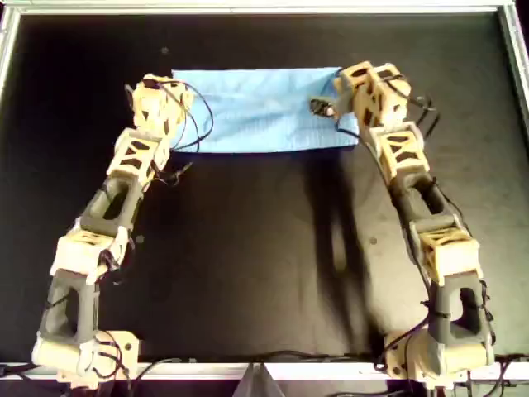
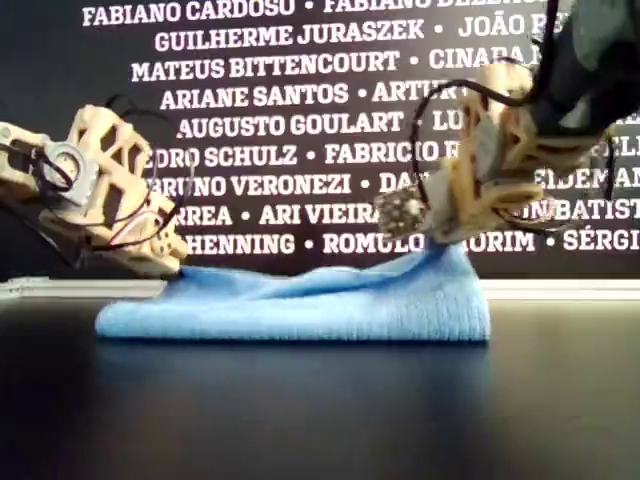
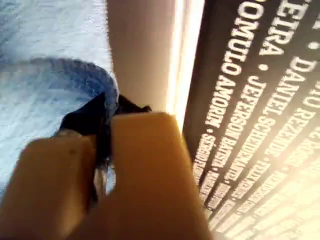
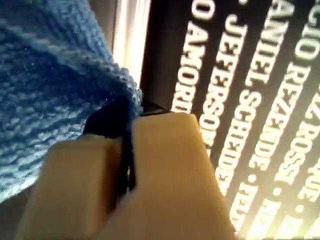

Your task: Fold a cloth

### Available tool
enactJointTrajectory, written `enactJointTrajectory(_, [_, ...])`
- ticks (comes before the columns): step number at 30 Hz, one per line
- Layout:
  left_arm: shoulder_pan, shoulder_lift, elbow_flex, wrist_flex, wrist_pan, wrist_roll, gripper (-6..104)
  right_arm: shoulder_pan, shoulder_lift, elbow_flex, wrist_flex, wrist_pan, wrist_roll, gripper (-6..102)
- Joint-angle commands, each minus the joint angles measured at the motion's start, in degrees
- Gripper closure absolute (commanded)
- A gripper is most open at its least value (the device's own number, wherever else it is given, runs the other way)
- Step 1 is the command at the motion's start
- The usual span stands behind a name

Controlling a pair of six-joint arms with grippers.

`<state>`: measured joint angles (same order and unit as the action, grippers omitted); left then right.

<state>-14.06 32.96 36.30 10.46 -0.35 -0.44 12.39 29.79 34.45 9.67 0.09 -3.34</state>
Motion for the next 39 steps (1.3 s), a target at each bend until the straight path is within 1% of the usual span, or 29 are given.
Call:
enactJointTrajectory(1, [1.9,2.5,-4.1,-1.1,-0.4,0.3,98,-1.7,1.9,-4.7,-3.4,0.0,-0.26,98])
enactJointTrajectory(3, [3.0,2.5,-3.8,-1.1,-0.4,0.2,98,-2.5,1.1,-4.7,-3.4,-0.7,-0.26,98])
enactJointTrajectory(5, [3.2,2.5,-3.3,-1.1,-0.4,0.2,98,-2.7,0.2,-4.8,-3.4,-0.9,-0.26,98])
enactJointTrajectory(20, [3.2,0.4,-4.0,-1.1,-0.4,0.2,98,-1.8,-0.5,-5.2,-3.4,-1.0,-0.26,97])
enactJointTrajectory(23, [3.1,-0.6,-4.1,-1.1,-0.4,0.2,96,-1.9,-0.5,-5.4,-3.5,-1.0,0.09,97])
enactJointTrajectory(24, [3.1,-0.6,-4.1,-1.1,-0.4,0.2,96,-2.1,-0.5,-5.6,-3.5,-1.0,0.62,97])
enactJointTrajectory(26, [3.2,-0.6,-4.1,-1.1,0.3,0.2,93,-2.4,-1.0,-6.0,-3.5,-0.5,0.62,92])
enactJointTrajectory(28, [3.2,-0.2,-4.1,-1.1,0.4,0.2,84,-2.4,-1.7,-6.1,-3.5,-0.1,0.62,82])
enactJointTrajectory(30, [3.2,0.1,-4.0,-1.1,0.2,0.2,71,-2.5,-1.8,-6.1,-3.5,0.0,0.44,69])
enactJointTrajectory(31, [3.0,0.3,-3.8,-1.0,-0.3,0.2,63,-2.4,-1.8,-6.0,-3.5,0.0,-0.18,62])
enactJointTrajectory(33, [3.0,-0.5,-4.0,-1.0,-0.4,0.1,50,-2.4,-1.8,-5.9,-3.4,-0.3,-0.18,52])
enactJointTrajectory(34, [2.9,-0.6,-3.4,-1.1,-0.3,0.1,43,-2.4,-1.8,-5.9,-3.4,-0.5,-0.18,47])
enactJointTrajectory(35, [2.8,-0.6,-3.1,-1.1,-0.3,0.1,38,-2.4,-1.8,-5.9,-3.4,-0.1,-0.18,43])
enactJointTrajectory(36, [3.1,-0.6,-3.1,-1.1,-0.4,0.1,33,-2.4,-1.8,-5.9,-3.4,-0.4,-0.18,40])
enactJointTrajectory(37, [3.2,-0.5,-3.3,-1.0,-0.4,0.1,28,-2.4,-1.8,-5.9,-3.4,-0.9,-0.18,37])
enactJointTrajectory(39, [3.2,0.0,-3.1,-0.9,-0.4,0.1,21,-2.4,-0.9,-4.7,-3.4,-0.9,-0.26,32])
